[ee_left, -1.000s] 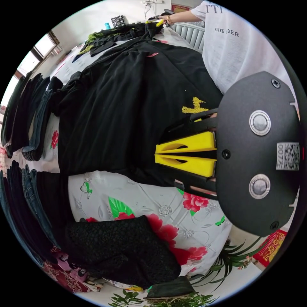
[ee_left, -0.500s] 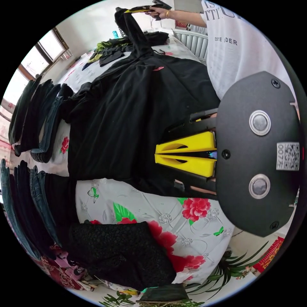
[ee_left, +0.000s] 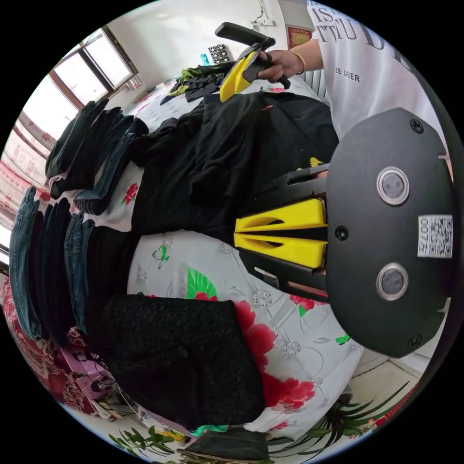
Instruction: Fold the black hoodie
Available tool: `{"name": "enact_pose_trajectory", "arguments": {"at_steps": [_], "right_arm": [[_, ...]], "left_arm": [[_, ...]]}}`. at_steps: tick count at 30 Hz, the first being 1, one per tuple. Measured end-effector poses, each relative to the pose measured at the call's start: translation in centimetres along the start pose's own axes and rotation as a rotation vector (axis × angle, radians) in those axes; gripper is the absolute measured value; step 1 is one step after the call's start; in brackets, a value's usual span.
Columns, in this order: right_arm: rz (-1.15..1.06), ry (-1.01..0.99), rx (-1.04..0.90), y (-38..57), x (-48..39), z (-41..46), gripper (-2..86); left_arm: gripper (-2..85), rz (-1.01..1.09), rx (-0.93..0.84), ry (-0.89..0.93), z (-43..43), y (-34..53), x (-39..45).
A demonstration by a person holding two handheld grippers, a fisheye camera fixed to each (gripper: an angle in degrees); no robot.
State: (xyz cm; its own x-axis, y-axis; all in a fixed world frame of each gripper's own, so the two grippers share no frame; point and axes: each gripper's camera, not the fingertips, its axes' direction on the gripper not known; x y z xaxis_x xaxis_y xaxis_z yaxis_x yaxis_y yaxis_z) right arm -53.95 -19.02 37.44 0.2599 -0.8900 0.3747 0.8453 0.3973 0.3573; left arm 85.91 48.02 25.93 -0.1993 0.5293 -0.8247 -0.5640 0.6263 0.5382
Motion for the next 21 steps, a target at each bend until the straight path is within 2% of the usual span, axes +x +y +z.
{"name": "enact_pose_trajectory", "arguments": {"at_steps": [3,5,10,13,16,21], "right_arm": [[0.129,0.156,0.066,-1.1,6.4,-3.4,7.4],[0.295,0.230,0.152,-2.6,13.5,-7.2,7.6],[0.605,0.251,0.281,-5.6,26.9,-11.6,7.7],[0.725,0.202,0.274,-7.5,33.8,-10.6,8.1],[0.773,0.148,0.236,-9.2,39.0,-8.0,8.3],[0.709,0.121,0.072,-11.8,43.5,-2.2,5.7]], "left_arm": [[0.2,0.083,0.038,0.014,-0.4,-2.9,-0.2],[2.3,0.146,0.073,0.056,-0.3,-6.0,0.4],[7.5,0.221,0.101,0.215,3.3,-16.9,3.5],[10.2,0.202,0.058,0.312,7.3,-23.5,5.7],[12.0,0.155,-0.020,0.400,11.4,-29.1,7.3],[12.3,0.153,-0.093,0.481,16.6,-34.3,10.0]]}}
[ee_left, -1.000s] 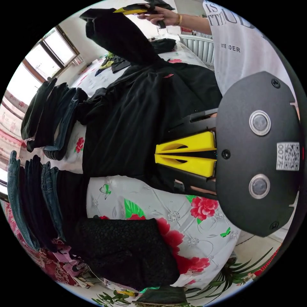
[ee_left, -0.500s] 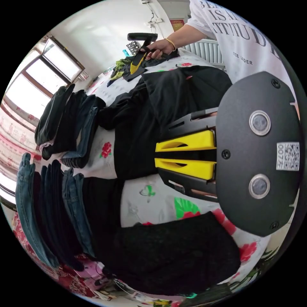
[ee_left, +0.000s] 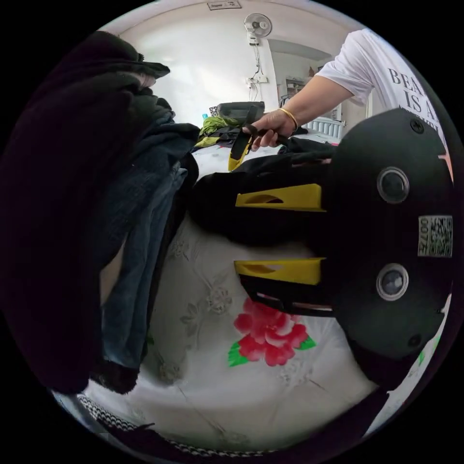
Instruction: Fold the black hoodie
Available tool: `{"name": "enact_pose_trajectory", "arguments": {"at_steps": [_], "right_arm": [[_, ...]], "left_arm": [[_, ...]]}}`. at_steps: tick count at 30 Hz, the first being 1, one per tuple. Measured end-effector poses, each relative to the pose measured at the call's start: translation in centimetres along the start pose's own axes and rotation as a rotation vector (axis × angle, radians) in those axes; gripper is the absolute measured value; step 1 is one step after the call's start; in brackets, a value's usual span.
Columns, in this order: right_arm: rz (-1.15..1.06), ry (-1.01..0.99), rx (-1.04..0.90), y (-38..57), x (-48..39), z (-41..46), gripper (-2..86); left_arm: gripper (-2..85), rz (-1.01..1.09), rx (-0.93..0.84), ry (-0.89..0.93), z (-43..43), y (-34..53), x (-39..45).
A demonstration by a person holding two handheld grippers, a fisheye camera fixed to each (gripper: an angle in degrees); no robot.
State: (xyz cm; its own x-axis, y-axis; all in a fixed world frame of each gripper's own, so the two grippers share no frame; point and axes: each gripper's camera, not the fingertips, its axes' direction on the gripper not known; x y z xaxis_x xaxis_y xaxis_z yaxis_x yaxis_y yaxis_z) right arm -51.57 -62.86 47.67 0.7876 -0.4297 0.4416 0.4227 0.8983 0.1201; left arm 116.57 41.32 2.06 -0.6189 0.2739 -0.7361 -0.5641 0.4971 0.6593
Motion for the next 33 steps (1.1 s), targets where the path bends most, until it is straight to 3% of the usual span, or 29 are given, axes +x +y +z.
{"name": "enact_pose_trajectory", "arguments": {"at_steps": [4,7,10,14,17,23,25,29,33], "right_arm": [[-0.094,-0.045,-0.024,-0.6,-0.9,1.5,0.8],[-0.233,-0.181,0.106,1.5,-3.8,-1.9,0.1],[-0.465,-0.289,0.199,6.2,-8.5,-7.7,-0.1],[-0.840,-0.194,0.205,18.5,-16.2,-14.6,-0.2],[-0.952,-0.095,0.100,27.9,-20.1,-14.9,-0.1],[-0.693,0.105,-0.431,40.7,-17.3,-1.0,0.6],[-0.636,0.166,-0.493,43.6,-16.4,1.7,1.0],[-0.574,0.133,-0.305,44.9,-17.6,0.8,2.9],[-0.547,0.066,-0.230,44.3,-18.1,0.2,4.7]], "left_arm": [[7.4,0.069,-0.014,-0.017,1.4,-1.0,1.4],[4.6,0.089,-0.054,0.159,1.2,-0.6,1.8],[4.2,0.198,0.110,0.312,-4.1,2.3,3.8],[4.5,0.425,0.350,0.442,-14.9,12.3,7.1],[5.2,0.490,0.340,0.394,-18.8,21.3,8.5],[6.0,0.216,0.029,0.075,-16.5,36.8,6.5],[6.2,0.138,0.009,0.052,-16.3,40.1,6.4],[7.1,0.119,0.066,0.080,-16.9,43.2,9.3],[8.3,0.191,-0.006,0.019,-14.9,42.6,12.7]]}}
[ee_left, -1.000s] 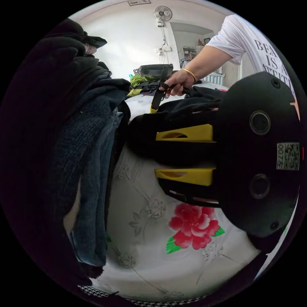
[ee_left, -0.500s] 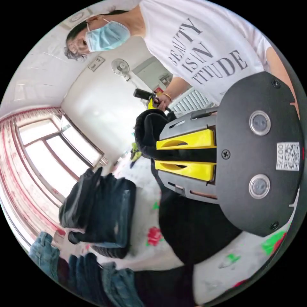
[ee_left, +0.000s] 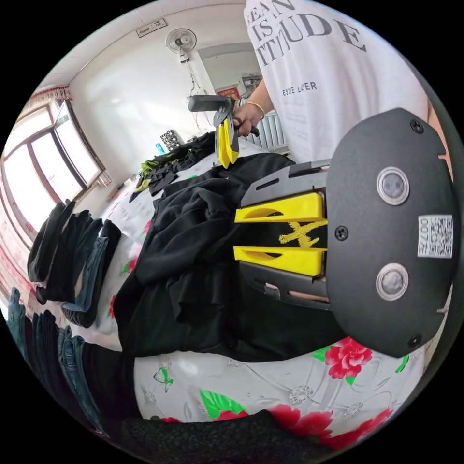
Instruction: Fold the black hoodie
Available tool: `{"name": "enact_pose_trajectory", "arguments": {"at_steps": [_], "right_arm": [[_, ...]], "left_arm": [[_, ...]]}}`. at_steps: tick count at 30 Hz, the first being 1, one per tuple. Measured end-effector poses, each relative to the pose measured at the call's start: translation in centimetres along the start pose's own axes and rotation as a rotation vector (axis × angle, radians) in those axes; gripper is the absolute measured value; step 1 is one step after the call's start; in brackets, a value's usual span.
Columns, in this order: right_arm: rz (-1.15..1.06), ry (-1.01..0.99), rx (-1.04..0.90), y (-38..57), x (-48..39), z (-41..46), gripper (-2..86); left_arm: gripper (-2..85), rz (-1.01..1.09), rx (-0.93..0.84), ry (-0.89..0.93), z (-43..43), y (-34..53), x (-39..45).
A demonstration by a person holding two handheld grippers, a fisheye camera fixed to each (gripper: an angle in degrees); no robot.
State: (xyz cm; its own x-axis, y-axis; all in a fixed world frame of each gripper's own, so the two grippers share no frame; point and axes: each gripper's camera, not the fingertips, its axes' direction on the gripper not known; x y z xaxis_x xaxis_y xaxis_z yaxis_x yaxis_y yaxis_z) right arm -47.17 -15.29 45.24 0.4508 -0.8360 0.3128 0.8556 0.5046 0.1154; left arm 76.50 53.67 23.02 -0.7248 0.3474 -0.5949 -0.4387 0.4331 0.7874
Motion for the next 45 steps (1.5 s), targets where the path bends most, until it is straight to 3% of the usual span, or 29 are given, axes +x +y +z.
{"name": "enact_pose_trajectory", "arguments": {"at_steps": [4,6,11,17,20,23,25,27,28,31,33,35,39,41,43,45], "right_arm": [[0.086,0.061,-0.003,4.2,1.0,-1.2,6.7],[0.181,0.117,0.005,8.1,2.1,-2.1,7.7],[0.590,0.192,-0.013,22.5,6.4,-4.2,10.7],[0.750,0.074,-0.028,30.0,8.6,-2.7,11.7],[0.727,0.008,-0.127,29.8,10.3,0.6,10.5],[0.704,-0.099,-0.212,29.1,11.9,3.0,7.3],[0.709,-0.057,-0.241,28.8,12.6,2.7,4.0],[0.706,-0.019,-0.281,29.1,13.2,2.1,1.5],[0.658,-0.054,-0.264,29.2,13.2,1.0,0.8],[0.590,-0.156,-0.156,29.8,13.6,-3.3,-0.1],[0.584,-0.270,-0.014,30.2,14.5,-6.9,-0.2],[0.590,-0.460,0.217,30.1,16.8,-11.9,-0.2],[0.537,-0.596,0.552,27.0,20.8,-19.7,0.0],[0.604,-0.633,0.787,24.6,24.2,-23.8,0.6],[0.678,-0.609,0.921,23.0,26.5,-25.3,1.9],[0.746,-0.522,0.979,22.0,28.1,-25.8,3.5]], "left_arm": [[8.6,-0.009,-0.074,-0.105,0.5,1.4,2.2],[9.0,-0.054,-0.077,-0.247,-0.9,4.8,3.0],[11.5,-0.248,-0.148,-0.482,-5.2,13.7,2.2],[13.4,-0.378,-0.281,-0.410,-4.8,19.3,1.8],[12.6,-0.332,-0.309,-0.526,-4.0,18.6,3.4],[9.9,-0.282,-0.353,-0.559,-4.1,17.9,4.3],[3.9,-0.255,-0.391,-0.564,-4.5,17.4,4.3],[0.1,-0.240,-0.384,-0.360,-5.2,16.5,4.0],[0.0,-0.248,-0.383,-0.349,-5.5,16.3,3.9],[-0.6,-0.280,-0.280,-0.206,-8.2,15.1,3.2],[-0.7,-0.318,-0.090,-0.022,-12.2,13.8,2.0],[-0.7,-0.308,0.044,0.138,-15.0,12.0,1.0],[-0.2,-0.248,0.344,0.398,-20.4,3.4,-1.6],[0.6,-0.332,0.418,0.425,-21.3,-1.5,-3.0],[2.4,-0.434,0.478,0.436,-21.1,-5.8,-4.3],[5.7,-0.546,0.563,0.337,-20.5,-9.2,-5.0]]}}
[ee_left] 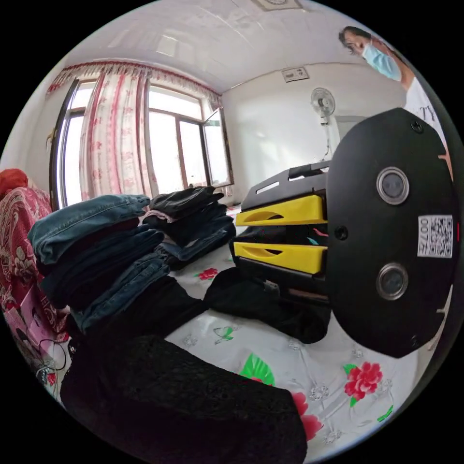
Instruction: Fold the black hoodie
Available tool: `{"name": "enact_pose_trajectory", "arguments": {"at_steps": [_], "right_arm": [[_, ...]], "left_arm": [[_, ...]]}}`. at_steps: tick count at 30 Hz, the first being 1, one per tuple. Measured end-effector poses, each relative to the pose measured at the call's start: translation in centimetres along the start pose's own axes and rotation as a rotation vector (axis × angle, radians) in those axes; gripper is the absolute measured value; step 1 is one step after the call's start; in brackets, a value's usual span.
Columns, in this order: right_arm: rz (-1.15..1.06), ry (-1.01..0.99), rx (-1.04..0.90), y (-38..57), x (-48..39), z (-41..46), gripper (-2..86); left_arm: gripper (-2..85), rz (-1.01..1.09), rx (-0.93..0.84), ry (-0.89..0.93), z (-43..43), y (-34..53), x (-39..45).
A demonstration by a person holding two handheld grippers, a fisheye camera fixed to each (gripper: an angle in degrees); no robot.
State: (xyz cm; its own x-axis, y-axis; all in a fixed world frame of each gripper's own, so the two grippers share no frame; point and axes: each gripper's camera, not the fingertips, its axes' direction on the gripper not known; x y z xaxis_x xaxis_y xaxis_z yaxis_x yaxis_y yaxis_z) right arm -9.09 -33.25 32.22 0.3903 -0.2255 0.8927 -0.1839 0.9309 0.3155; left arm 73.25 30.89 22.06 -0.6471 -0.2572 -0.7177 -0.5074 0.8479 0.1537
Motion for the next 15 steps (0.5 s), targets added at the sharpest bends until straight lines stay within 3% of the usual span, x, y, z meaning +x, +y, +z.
{"name": "enact_pose_trajectory", "arguments": {"at_steps": [4,8,15], "right_arm": [[0.004,0.149,-0.028,0.1,2.8,0.1,7.2],[0.022,0.386,-0.149,4.1,8.1,-2.3,10.8],[0.257,0.377,-0.068,8.0,16.2,-5.4,13.8]], "left_arm": [[7.0,0.028,-0.004,-0.072,2.1,0.0,0.6],[7.4,0.175,-0.188,-0.294,4.0,3.6,-0.3],[7.2,0.093,-0.255,-0.454,3.4,8.5,-4.6]]}}
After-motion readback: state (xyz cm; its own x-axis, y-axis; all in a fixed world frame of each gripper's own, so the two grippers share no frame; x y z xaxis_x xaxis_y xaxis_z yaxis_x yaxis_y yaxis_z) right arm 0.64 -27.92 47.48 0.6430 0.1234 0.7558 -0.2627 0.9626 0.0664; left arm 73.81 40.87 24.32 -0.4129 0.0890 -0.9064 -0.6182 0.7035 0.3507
